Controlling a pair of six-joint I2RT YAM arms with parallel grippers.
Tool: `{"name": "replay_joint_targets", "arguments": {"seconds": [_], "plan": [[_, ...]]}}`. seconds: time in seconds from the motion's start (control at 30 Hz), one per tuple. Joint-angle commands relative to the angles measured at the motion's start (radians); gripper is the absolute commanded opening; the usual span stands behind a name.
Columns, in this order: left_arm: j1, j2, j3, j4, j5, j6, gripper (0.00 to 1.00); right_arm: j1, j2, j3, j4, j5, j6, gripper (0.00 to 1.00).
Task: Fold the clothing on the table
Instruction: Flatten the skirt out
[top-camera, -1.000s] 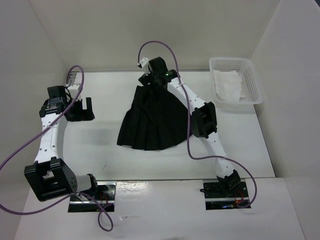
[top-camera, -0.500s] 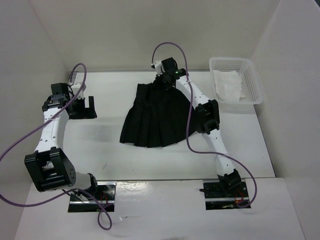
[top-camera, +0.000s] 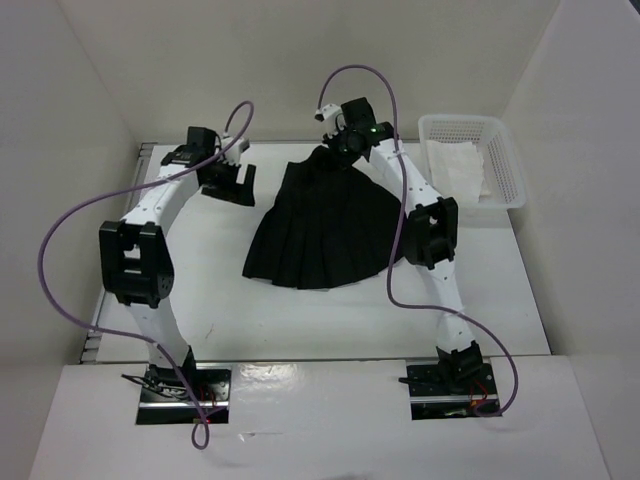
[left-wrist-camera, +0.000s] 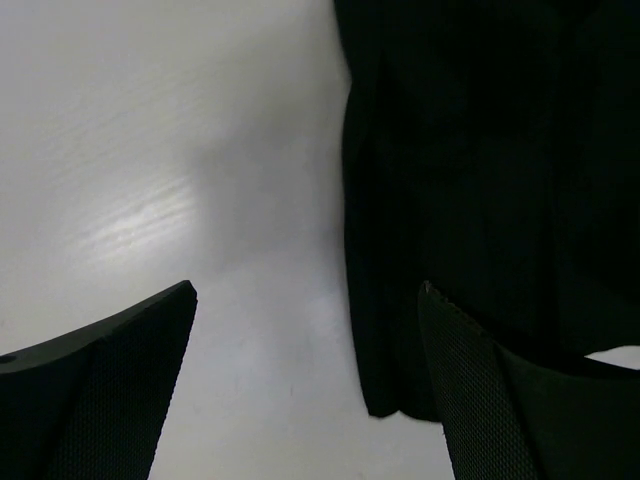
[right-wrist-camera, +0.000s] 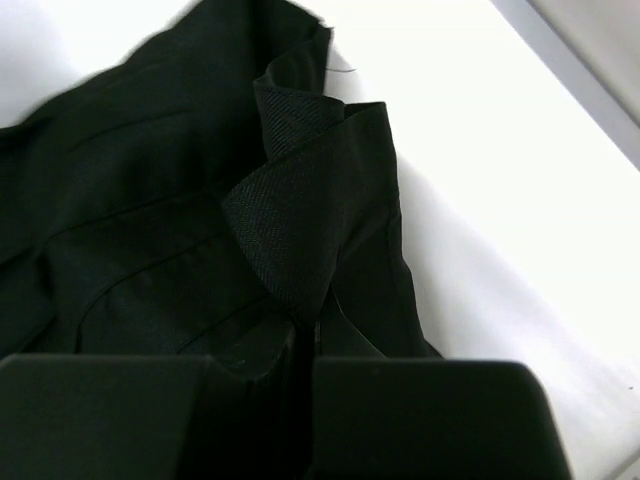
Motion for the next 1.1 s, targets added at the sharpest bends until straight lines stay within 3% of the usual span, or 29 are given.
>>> {"name": "replay_joint_targets", "arguments": {"seconds": [0.0,0.27,0.47,0.5,0.53,0.67,0.83,1.07], "plan": [[-0.032,0.06,0.104,0.084,0.074,-0.064,0.97,0.003,-0.161,-0.057,-0.031,-0.107,0.004,0.0],[-0.044,0.255,0.155,0.215,0.263,-0.17,0.92,0.021,-0.313,-0.224,-0.029,-0.17,-0.025,0.0],[-0.055,0.376,0.239,0.224,0.355,-0.192,0.88,0.03,-0.386,-0.363,0.012,-0.053,-0.046,0.0],[-0.066,0.387,0.259,0.21,0.355,-0.192,0.88,0.03,-0.386,-0.38,0.049,-0.032,-0.033,0.11],[-0.066,0.387,0.259,0.196,0.355,-0.183,0.88,0.03,-0.395,-0.418,0.067,0.024,-0.02,0.41],[-0.066,0.331,0.23,0.196,0.355,-0.149,0.86,0.03,-0.396,-0.44,0.103,0.114,0.003,0.87],[-0.057,0.236,0.105,0.216,0.355,-0.14,0.86,0.041,-0.368,-0.355,0.094,0.113,0.012,0.93],[-0.047,0.116,-0.021,0.225,0.334,-0.13,0.86,0.066,-0.247,-0.246,0.071,0.054,0.012,0.89]]}}
